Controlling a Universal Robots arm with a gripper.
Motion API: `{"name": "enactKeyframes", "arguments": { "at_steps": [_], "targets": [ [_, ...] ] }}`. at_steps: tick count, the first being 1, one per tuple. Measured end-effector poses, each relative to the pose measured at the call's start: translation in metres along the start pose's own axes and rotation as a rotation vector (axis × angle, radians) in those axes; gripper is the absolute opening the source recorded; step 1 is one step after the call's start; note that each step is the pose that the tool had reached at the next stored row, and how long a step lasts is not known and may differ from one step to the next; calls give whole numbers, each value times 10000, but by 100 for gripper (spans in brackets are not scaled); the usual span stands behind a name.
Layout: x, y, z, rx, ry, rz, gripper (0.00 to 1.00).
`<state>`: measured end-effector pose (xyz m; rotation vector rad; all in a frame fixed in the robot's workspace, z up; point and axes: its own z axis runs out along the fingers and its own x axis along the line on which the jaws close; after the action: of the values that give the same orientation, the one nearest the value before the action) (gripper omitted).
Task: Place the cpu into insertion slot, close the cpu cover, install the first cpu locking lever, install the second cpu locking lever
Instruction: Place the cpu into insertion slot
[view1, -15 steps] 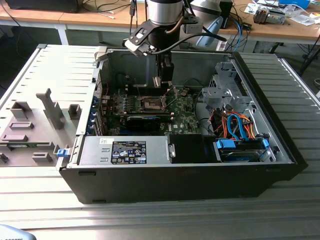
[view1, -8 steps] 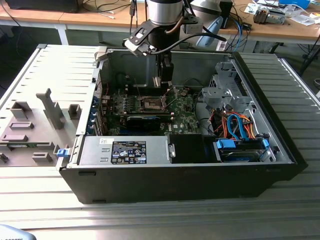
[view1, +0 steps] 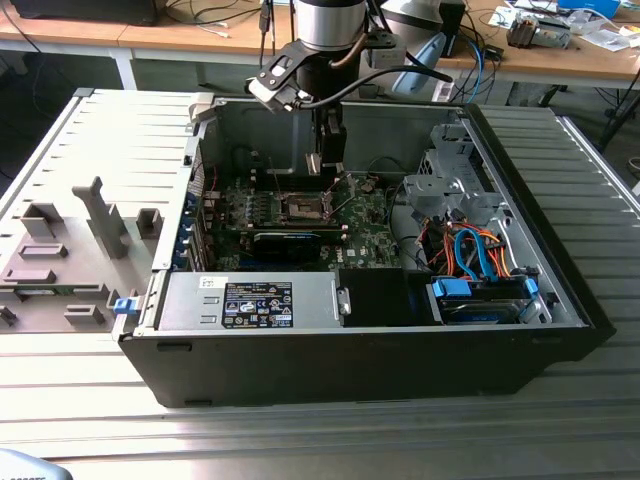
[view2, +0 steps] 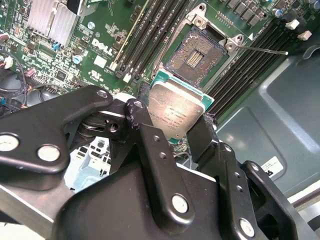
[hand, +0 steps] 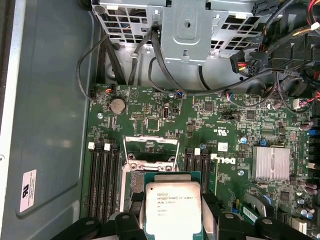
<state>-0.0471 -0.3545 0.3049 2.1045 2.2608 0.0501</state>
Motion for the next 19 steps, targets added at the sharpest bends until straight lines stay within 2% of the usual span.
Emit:
{"name": "enactKeyframes", "arguments": {
  "at_steps": [19],
  "targets": [
    [0, 0, 3, 5, -25, 282, 55]
  ]
}}
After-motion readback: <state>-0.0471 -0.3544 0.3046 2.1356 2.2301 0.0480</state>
